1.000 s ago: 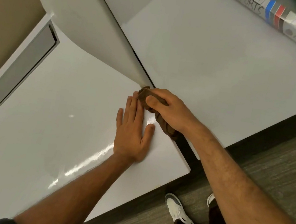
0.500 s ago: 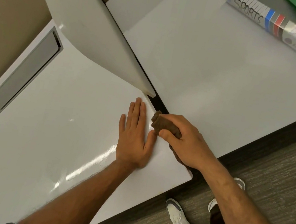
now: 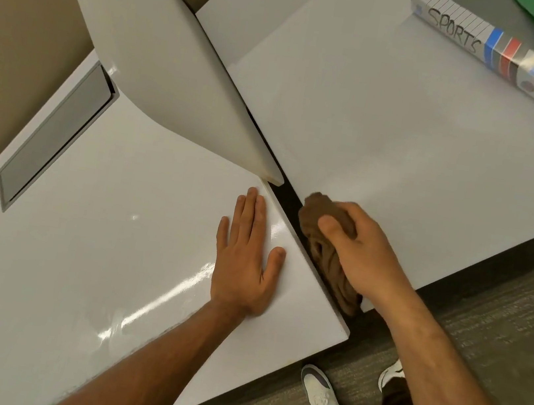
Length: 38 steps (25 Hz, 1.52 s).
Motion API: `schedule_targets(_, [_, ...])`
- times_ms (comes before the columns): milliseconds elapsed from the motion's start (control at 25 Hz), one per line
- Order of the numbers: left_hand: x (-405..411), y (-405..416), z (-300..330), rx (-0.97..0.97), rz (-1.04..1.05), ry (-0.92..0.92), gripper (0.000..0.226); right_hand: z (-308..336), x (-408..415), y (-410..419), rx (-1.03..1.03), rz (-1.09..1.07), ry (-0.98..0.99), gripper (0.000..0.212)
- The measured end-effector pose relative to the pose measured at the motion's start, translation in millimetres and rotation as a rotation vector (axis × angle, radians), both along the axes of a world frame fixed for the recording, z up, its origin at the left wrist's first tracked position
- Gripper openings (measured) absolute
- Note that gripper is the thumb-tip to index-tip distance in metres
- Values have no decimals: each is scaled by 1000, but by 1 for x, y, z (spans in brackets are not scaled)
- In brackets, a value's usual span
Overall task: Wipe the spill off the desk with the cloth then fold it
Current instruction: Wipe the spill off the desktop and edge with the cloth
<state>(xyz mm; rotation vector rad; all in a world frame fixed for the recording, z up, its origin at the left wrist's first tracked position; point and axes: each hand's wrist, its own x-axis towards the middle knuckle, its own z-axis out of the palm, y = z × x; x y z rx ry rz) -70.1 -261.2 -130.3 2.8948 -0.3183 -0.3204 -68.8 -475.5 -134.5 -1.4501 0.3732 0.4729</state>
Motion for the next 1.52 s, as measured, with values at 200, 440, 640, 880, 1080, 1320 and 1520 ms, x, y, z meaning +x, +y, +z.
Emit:
schedule_targets(200, [2,-2,0,-13,14,0,77,9,77,46,-29,11,-57,33])
schedule_targets(440, [3,-7,4,-9,29,12,78,-2,77,63,-222,183,-142,42])
schedule_targets(640, [2,-5,3,1,25,19,78,-7,54,54,-222,203,-130,32])
schedule_targets(880, [2,2,-5,1,-1,-10,73,-2,14,39,-241,179,-122,30])
schedule_targets(1080, [2,5,-8,-6,-14,-26,72,4,-30,26,-286,164,-112,33])
schedule_targets(1320, [0,5,-6,-88,-29,-54,73,11,-92,27,-403,-1,-113,35])
schedule_targets(1520, [-3,11,0,-249,-89,-40,66,8,-134,57,-505,-354,-114,35])
